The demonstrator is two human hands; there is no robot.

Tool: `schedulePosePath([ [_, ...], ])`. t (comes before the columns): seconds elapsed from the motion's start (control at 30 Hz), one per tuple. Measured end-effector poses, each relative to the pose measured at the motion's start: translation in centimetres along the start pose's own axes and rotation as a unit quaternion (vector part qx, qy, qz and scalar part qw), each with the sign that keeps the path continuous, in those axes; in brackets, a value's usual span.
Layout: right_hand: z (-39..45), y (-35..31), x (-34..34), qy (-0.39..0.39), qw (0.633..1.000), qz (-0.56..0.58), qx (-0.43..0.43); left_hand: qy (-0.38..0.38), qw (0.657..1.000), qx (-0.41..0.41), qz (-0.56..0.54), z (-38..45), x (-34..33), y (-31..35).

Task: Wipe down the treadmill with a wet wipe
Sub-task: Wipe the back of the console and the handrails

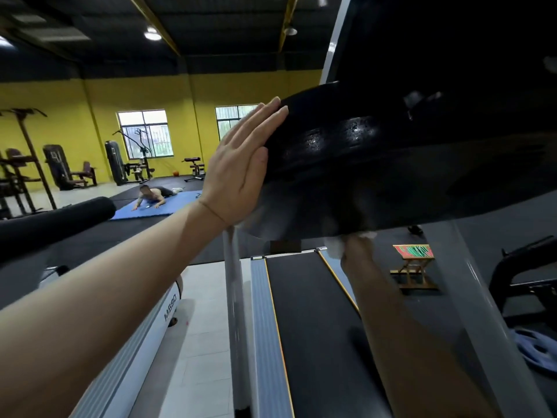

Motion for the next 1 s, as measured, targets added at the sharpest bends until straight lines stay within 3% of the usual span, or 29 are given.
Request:
schedulePosePath([
  [0.13,-7.9,-3.9,-1.8,-0.049,0.993,0.061,0.088,0.007,1.000,-0.002,0.003,0.0,0.1,-0.1],
  [0.2,-13.2,-7.9,-3.0,-0.043,0.975,0.029,0.218,0.006,1.000,0.002,-0.003,-0.1,0.0,-0.1],
  [0.3,-21.5,-15.3,-6.3,-0.051,0.883,-0.057,0.463,-0.012,1.000,0.001,0.000,0.0,0.0,-0.1],
  [0.33,-23.1,-16.9,-7.2,-0.049,0.852,-0.087,0.514,-0.019,1.000,0.002,-0.004,0.1,0.0,-0.1],
  [0.4,-24.0,-18.3,-7.6,-0.033,0.827,-0.124,0.547,-0.030,0.999,0.012,-0.015,0.0,0.1,0.0],
  [0.47,-22.3,-17.0,-6.7,-0.022,0.832,-0.127,0.539,-0.033,0.999,0.022,-0.014,-0.2,0.1,-0.1],
  [0.6,-15.1,-9.2,-3.9,-0.049,0.885,-0.151,0.438,-0.031,0.999,0.033,-0.015,-0.2,0.2,0.0],
  [0.77,-5.2,-1.3,-2.9,-0.114,0.956,-0.205,0.175,-0.027,0.999,0.035,-0.014,-0.2,0.0,-0.2],
  [0.83,-3.1,0.2,-2.4,-0.110,0.953,-0.263,0.101,-0.029,0.999,0.035,-0.013,-0.2,0.1,-0.2],
  [0.9,-3.7,-0.1,-2.4,-0.085,0.946,-0.288,0.121,-0.034,0.999,0.037,-0.019,-0.1,0.1,-0.1],
  [1.0,-10.1,-3.9,-4.6,-0.118,0.933,-0.231,0.249,-0.026,0.999,0.035,-0.018,-0.2,0.2,-0.1],
])
Point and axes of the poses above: each hand's wrist, its own z-axis towards the middle knuckle, its own x-axis out of the back of the hand, y = z × x, the point moved 8 cm from there along z, towards the middle knuckle, and after that the axes turned 7 degrees about -y, right-handed, at the moved point
